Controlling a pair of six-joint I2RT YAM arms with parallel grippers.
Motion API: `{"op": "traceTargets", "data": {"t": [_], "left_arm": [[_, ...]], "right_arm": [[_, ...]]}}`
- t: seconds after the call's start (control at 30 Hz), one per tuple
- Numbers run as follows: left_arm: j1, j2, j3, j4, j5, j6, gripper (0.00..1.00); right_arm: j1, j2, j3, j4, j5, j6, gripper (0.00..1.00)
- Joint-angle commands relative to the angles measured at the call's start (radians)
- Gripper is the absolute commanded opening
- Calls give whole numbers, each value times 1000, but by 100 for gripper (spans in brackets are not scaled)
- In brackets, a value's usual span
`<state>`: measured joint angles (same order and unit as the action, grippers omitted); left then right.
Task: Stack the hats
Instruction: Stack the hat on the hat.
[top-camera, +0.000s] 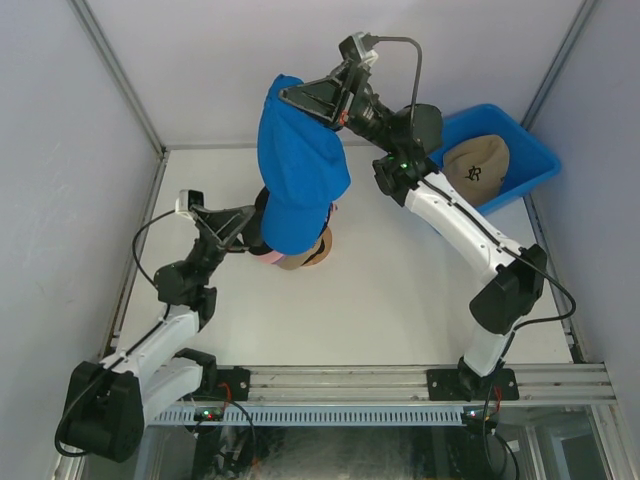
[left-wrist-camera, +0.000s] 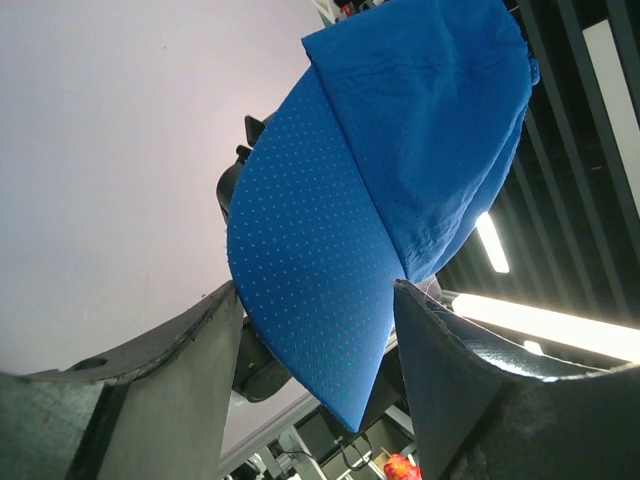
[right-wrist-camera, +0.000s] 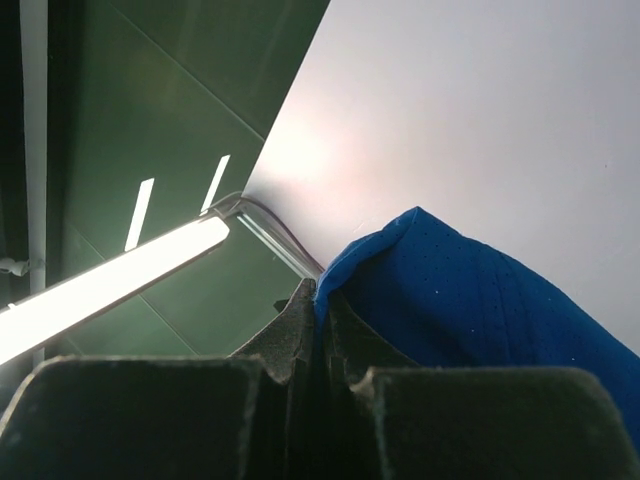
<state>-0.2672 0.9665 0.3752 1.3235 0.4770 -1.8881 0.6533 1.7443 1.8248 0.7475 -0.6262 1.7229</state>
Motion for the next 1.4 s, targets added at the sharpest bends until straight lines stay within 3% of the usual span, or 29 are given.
{"op": "traceTargets", "data": {"t": [0.0, 0.47, 0.9, 1.13, 1.37], "left_arm": [[-6, -32, 0, 57, 13, -27, 67], [-7, -38, 22, 61, 0, -57, 68], [2, 29, 81, 67, -85, -59, 62], [10, 38, 78, 72, -111, -63, 32], [60, 6, -45, 71, -149, -45, 0]], "right_arm": [[12, 25, 97, 12, 29, -9, 0], [34, 78, 178, -10, 40, -18, 0], [74, 40, 33, 49, 46, -22, 0], [57, -1, -86, 89, 35, -17, 0], [-13, -81, -254, 101, -8, -39, 0]]}}
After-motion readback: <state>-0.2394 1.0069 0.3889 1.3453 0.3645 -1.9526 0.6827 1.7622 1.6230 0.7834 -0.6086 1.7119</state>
